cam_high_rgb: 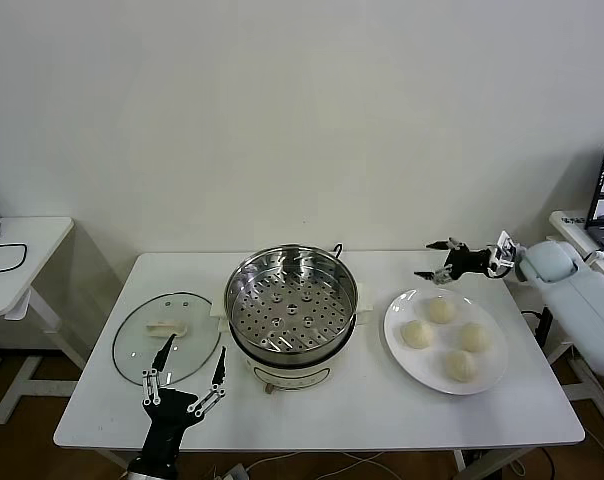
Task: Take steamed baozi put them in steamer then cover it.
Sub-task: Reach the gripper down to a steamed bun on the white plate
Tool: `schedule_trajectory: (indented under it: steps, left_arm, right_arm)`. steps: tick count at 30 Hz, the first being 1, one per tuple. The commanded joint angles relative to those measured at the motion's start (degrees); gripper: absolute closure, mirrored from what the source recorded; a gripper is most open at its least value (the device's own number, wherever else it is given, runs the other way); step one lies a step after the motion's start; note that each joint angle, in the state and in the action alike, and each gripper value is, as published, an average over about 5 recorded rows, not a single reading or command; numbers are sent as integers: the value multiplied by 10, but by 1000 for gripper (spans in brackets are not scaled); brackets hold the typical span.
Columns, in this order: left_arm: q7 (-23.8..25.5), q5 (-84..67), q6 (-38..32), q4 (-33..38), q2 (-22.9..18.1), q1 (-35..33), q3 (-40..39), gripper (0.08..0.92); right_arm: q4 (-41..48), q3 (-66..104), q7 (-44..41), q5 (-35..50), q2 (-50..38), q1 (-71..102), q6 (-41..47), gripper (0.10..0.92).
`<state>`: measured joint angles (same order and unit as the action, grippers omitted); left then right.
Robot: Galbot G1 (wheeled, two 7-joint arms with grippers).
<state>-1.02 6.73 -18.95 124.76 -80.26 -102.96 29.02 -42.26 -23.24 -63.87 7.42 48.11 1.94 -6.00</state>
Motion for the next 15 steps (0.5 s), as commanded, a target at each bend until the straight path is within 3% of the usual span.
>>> schedule_trajectory:
  steps: [1,15]
  left_arm:
    - [-1,0,-1,3,-4,-4,3,177]
    - [-3,0,-7,1,-11,-12,3,177]
  right_arm:
    - [82,-67,-160,-236,61,-90,-30,203]
    - [146,-67,-88,-320,128,-78,-44,203]
